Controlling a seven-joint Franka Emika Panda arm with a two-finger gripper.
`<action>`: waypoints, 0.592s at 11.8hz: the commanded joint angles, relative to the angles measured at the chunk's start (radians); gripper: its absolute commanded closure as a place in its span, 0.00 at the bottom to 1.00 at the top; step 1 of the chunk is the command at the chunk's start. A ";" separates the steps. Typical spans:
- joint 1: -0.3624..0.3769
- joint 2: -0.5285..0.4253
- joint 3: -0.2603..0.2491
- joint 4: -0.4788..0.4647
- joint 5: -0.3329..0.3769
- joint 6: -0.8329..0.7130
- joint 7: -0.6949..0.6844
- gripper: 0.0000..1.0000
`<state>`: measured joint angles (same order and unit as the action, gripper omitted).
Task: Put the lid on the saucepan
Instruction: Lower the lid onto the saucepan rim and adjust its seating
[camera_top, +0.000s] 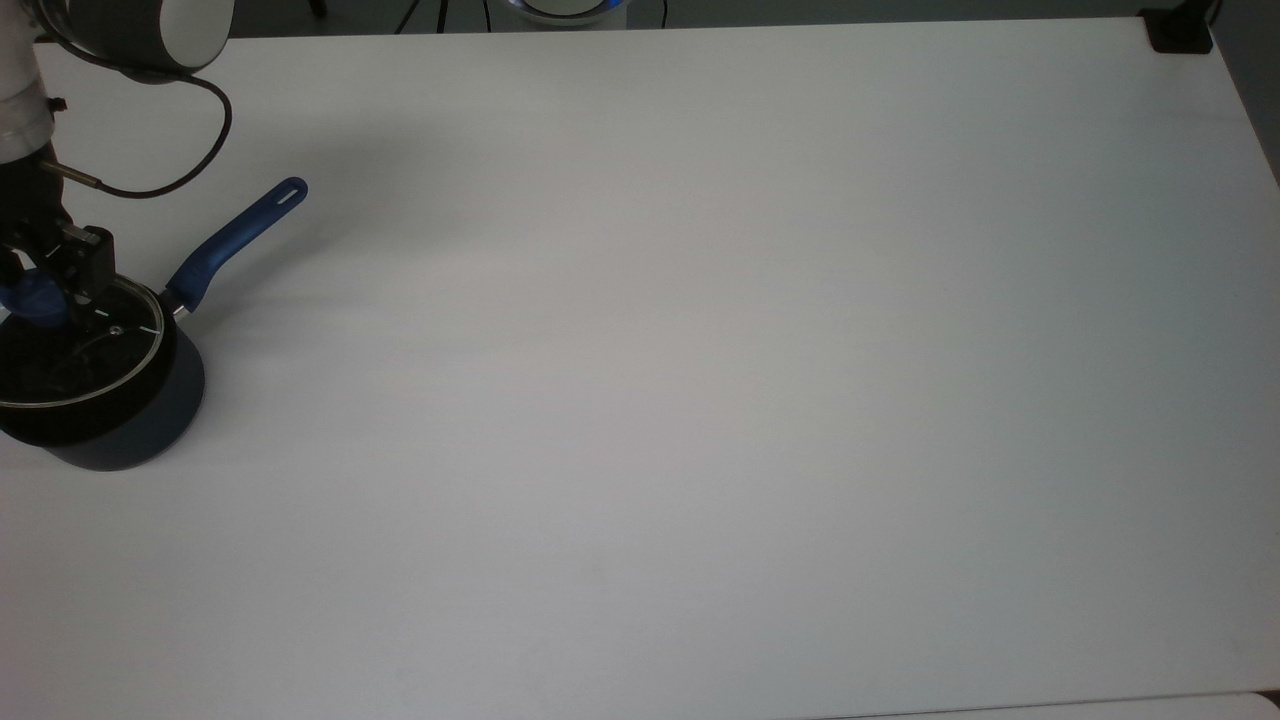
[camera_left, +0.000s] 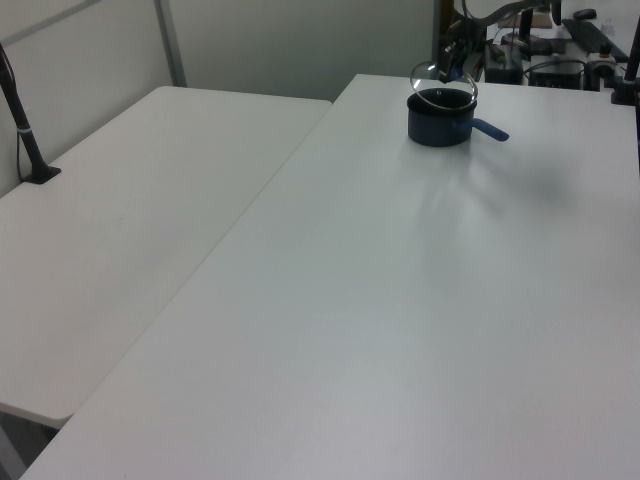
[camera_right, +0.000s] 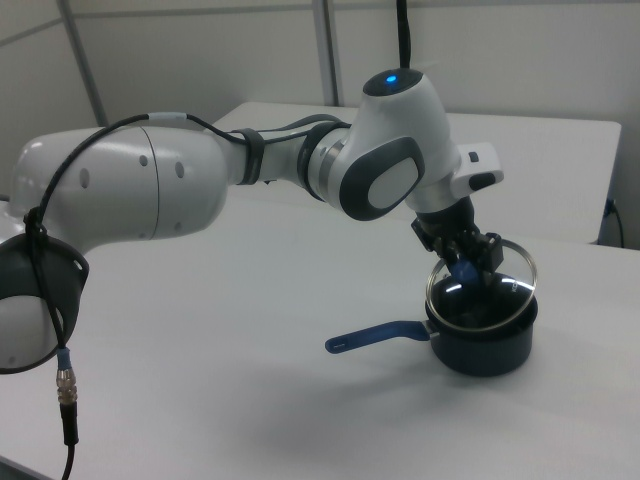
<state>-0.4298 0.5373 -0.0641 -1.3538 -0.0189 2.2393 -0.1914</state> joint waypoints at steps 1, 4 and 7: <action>0.005 0.003 -0.002 0.001 0.019 0.017 -0.022 0.60; 0.008 0.012 0.001 -0.019 0.013 0.019 -0.022 0.49; 0.014 0.029 0.003 -0.019 0.013 0.046 -0.022 0.14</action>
<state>-0.4268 0.5703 -0.0587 -1.3560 -0.0189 2.2408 -0.1915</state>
